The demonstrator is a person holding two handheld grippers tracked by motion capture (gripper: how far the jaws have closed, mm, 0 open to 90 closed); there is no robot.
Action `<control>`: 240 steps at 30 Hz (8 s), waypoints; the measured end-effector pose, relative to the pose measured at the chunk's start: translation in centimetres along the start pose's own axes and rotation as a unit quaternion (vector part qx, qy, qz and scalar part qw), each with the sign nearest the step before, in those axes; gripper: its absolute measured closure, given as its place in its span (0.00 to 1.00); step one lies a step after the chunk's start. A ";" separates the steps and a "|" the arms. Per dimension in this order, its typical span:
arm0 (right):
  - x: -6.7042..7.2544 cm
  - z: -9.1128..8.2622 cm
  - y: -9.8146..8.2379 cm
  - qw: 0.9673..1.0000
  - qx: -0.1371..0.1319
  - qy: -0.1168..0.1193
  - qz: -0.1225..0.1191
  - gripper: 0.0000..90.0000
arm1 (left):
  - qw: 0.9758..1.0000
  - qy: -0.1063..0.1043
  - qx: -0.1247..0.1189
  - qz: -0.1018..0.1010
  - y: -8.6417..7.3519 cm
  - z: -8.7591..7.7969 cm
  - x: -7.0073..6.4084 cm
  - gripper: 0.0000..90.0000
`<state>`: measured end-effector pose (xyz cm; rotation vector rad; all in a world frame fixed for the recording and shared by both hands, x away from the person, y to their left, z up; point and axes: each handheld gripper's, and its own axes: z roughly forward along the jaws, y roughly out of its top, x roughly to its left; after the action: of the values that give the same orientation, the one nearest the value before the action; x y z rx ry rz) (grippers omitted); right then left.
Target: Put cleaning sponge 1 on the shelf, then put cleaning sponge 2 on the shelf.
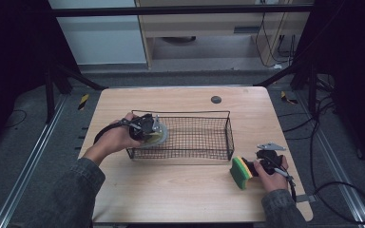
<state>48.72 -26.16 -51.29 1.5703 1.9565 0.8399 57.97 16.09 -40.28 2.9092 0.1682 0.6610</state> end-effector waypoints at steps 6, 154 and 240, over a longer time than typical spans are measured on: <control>0.0 0.0 0.0 1.000 0.000 0.000 0.000 0.00 | 1.000 -0.006 -0.002 -0.006 0.1 0.3 0.1 0.77; 7.6 -7.5 5.4 0.970 0.194 0.084 -0.124 0.71 | 0.887 0.014 -0.182 -0.425 -13.9 4.2 -10.6 0.00; 7.2 -4.3 21.3 0.968 0.044 0.116 -0.217 0.72 | 0.886 0.014 -0.182 -0.427 -13.9 4.2 -10.5 0.00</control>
<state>58.48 -16.66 -32.95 1.0561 2.4121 0.7840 49.41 27.77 -50.87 2.1325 1.1070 0.4865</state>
